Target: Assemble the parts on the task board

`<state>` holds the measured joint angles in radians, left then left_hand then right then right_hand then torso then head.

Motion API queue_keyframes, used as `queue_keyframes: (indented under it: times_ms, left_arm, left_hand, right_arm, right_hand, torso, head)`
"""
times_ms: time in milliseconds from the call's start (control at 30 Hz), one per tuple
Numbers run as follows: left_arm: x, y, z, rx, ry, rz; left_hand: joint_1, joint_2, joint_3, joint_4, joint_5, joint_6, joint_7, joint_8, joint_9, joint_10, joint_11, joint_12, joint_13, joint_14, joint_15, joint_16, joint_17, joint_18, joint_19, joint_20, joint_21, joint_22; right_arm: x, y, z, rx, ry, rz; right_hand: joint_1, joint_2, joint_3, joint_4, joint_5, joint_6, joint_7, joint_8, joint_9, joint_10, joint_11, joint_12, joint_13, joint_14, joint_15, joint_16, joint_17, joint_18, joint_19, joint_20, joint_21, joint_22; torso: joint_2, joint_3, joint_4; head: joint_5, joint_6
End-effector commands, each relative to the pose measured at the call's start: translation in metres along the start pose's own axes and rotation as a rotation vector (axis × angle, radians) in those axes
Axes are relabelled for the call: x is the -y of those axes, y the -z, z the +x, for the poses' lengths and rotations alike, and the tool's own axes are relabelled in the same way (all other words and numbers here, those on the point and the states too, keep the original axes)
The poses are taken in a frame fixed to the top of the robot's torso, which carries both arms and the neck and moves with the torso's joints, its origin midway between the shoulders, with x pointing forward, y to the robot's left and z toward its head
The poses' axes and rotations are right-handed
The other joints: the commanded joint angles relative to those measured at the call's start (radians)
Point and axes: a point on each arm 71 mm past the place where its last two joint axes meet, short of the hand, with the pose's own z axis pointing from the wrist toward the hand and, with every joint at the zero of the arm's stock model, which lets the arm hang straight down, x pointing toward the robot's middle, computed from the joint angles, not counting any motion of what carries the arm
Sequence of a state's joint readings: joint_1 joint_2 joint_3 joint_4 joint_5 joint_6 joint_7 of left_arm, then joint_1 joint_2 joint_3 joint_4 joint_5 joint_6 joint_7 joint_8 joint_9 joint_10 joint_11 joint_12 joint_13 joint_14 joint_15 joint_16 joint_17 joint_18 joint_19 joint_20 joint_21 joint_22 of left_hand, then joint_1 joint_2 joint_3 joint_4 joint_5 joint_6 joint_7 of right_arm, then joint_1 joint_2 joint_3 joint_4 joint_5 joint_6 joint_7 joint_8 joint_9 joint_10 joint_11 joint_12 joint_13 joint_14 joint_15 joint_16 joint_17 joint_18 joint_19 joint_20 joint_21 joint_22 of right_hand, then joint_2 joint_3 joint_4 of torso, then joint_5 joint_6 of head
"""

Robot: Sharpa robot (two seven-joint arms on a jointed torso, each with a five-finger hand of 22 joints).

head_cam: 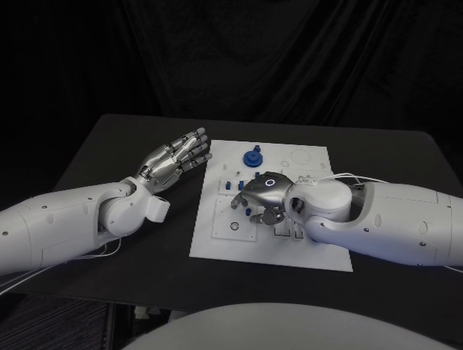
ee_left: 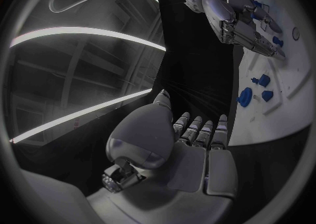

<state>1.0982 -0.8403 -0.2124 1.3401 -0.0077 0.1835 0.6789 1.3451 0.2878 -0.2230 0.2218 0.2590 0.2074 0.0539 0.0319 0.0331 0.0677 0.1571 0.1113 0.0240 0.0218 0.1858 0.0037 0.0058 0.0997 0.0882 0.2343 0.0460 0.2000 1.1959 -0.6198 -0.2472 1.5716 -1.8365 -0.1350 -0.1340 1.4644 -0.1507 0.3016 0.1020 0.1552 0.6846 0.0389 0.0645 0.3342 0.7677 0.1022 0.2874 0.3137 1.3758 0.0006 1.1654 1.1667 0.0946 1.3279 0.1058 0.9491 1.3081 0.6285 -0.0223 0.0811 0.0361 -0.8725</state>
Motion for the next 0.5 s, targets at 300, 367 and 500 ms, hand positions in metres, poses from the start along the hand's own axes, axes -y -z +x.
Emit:
queue_keyframes:
  times_ms: [300, 367, 500]
  left_arm:
    - [0.008, 0.004, -0.002, 0.002, 0.012, 0.128]
    - [0.008, 0.005, -0.003, 0.005, 0.011, 0.127]
    - [0.008, 0.006, -0.004, 0.01, 0.009, 0.127]
  left_hand:
    - [0.013, -0.001, -0.001, -0.009, 0.009, 0.0, 0.006, 0.0, 0.0, -0.006, -0.006, -0.003, 0.0, -0.004, 0.006, 0.005, 0.0, 0.016, -0.002, 0.002, 0.004, -0.002]
    - [0.013, -0.001, -0.001, -0.009, 0.01, 0.0, 0.006, 0.0, 0.0, -0.006, -0.006, -0.004, 0.0, -0.005, 0.006, 0.005, 0.0, 0.016, -0.002, 0.002, 0.004, -0.002]
    - [0.014, -0.001, 0.0, -0.01, 0.012, 0.001, 0.007, 0.0, 0.0, -0.007, -0.006, -0.004, 0.0, -0.005, 0.006, 0.005, 0.0, 0.016, -0.002, 0.002, 0.004, -0.002]
  right_arm:
    - [0.013, 0.018, -0.012, 0.141, -0.01, 0.022]
    - [0.02, 0.025, -0.022, 0.185, -0.007, 0.035]
    - [0.039, 0.041, -0.045, 0.241, -0.018, 0.082]
  right_hand:
    - [0.019, -0.002, -0.1, 0.058, -0.041, -0.035, -0.02, 0.009, -0.043, -0.099, 0.001, 0.035, 0.022, -0.016, 0.002, 0.001, -0.01, 0.023, -0.015, 0.005, -0.039, 0.104]
    - [0.027, 0.001, -0.101, 0.062, -0.031, -0.025, -0.016, 0.013, -0.045, -0.104, 0.001, 0.043, 0.025, -0.015, 0.002, 0.004, -0.009, 0.023, -0.012, 0.004, -0.036, 0.105]
    - [0.042, 0.016, -0.098, 0.065, 0.028, 0.021, -0.002, 0.031, -0.048, -0.095, -0.002, 0.076, 0.034, 0.002, -0.001, 0.029, 0.009, 0.018, 0.008, 0.0, -0.004, 0.114]
  torso:
    - [-0.001, 0.0002, -0.0008]
    - [-0.001, 0.0003, -0.0009]
    - [-0.003, 0.0005, -0.0015]
  head:
    - [-0.002, 0.0]
    - [-0.005, 0.0]
    - [-0.01, 0.0]
